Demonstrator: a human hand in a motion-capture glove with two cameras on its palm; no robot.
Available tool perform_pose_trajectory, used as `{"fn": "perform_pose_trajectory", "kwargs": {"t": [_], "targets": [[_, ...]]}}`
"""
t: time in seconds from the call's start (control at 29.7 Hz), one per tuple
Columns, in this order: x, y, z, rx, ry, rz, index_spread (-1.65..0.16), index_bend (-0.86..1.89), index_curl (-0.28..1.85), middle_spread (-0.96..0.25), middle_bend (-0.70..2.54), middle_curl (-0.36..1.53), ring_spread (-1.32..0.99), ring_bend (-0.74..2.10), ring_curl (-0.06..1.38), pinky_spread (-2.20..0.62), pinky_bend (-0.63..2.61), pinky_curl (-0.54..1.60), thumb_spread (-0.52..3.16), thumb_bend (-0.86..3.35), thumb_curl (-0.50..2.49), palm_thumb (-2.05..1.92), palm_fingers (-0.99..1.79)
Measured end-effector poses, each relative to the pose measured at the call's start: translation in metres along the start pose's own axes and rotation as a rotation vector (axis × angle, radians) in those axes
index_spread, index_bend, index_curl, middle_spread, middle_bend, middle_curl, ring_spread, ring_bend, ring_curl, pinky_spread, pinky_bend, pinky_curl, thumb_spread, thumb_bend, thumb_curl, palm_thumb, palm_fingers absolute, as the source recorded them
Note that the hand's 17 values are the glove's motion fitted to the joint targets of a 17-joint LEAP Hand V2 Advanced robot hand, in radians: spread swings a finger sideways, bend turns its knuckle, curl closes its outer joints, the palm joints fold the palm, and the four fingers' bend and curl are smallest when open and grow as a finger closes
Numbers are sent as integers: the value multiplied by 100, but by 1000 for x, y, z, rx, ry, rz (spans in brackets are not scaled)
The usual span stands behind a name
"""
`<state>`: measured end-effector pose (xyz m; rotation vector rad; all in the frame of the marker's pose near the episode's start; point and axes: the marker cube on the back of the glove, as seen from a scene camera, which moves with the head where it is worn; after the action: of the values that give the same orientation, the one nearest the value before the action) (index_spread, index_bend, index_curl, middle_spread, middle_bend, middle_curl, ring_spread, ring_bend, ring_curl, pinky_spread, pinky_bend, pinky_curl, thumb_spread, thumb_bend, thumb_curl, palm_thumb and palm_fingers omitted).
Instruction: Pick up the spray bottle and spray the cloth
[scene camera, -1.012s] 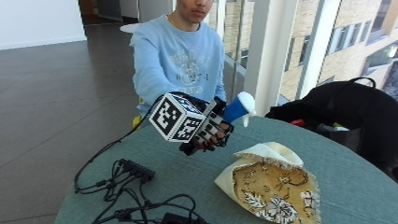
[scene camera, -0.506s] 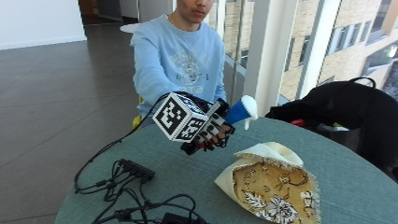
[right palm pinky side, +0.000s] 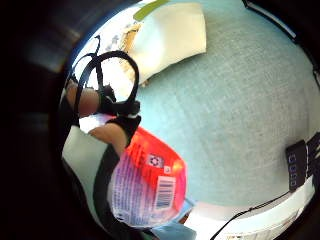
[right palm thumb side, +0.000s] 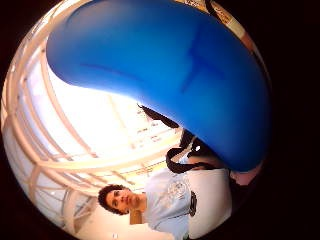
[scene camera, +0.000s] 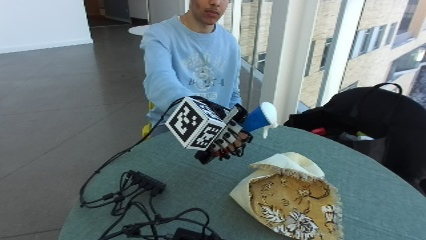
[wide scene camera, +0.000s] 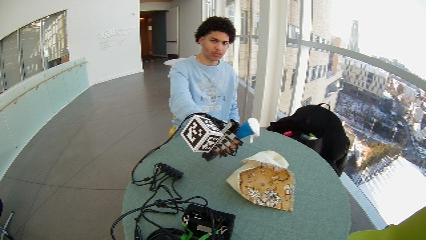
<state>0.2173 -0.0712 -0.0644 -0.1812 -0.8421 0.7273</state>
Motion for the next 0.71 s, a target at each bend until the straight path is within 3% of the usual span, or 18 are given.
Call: {"fn": "perform_pose_trajectory", "kwargs": {"t": [0.71], "targets": [[-13, 3, 12, 8, -2, -53, -19, 11, 29, -7, 41, 47, -3, 55, 40, 20, 21, 37, 90, -2, 58, 85, 113]]}}
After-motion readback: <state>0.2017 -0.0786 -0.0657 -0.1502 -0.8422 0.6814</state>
